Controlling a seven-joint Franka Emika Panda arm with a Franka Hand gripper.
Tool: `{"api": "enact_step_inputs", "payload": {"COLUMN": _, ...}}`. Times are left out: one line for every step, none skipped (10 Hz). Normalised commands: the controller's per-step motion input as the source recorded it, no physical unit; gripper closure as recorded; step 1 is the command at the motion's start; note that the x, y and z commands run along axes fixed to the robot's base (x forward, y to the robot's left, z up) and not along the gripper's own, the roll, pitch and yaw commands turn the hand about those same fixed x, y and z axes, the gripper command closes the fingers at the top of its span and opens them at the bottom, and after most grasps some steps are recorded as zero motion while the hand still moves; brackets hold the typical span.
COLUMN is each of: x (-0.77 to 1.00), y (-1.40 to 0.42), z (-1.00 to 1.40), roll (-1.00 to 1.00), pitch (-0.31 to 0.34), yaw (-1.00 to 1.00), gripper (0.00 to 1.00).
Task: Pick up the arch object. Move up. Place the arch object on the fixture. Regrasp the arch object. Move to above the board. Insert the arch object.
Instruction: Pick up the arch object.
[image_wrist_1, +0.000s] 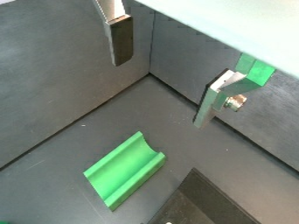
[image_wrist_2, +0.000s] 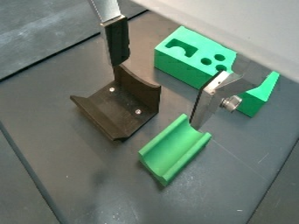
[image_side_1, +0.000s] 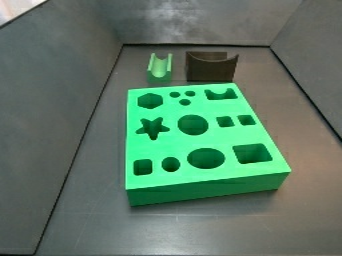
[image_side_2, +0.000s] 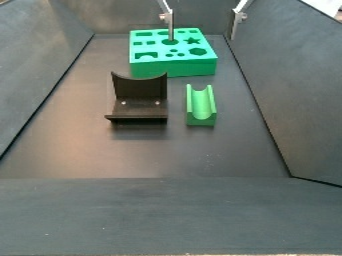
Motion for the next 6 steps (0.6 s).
{"api": "enact_step_inputs", "payload": {"x": 0.0, "y": 0.0, "z": 0.0, "roll": 0.0, "pitch": 0.01, "yaw": 0.0, "gripper": 0.0}}
{"api": "enact_step_inputs", "payload": {"x": 0.0, "y": 0.0, "z": -0.02, "roll": -0.02, "pitch": 0.0, "yaw": 0.0, "gripper": 0.0}}
{"api": "enact_step_inputs", "payload": {"x": -0.11, "y": 0.3, "z": -0.33, "roll": -0.13, "pitch": -0.164, "yaw": -0.07, "gripper": 0.0}}
{"api": "enact_step_inputs", "payload": {"x": 0.0, "y": -0.02, "z": -1.0, "roll": 0.0, "pitch": -0.124, "yaw": -0.25, "gripper": 0.0}}
{"api": "enact_step_inputs", "payload": {"x": -0.02, "y": -0.19, "z": -1.0, "roll": 0.0, "pitch": -0.066, "yaw": -0.21, "gripper": 0.0}}
{"api": "enact_step_inputs", "payload": {"x": -0.01, "y": -0.22, "z": -1.0, "roll": 0.0, "pitch": -0.08, "yaw": -0.21, "gripper": 0.0}}
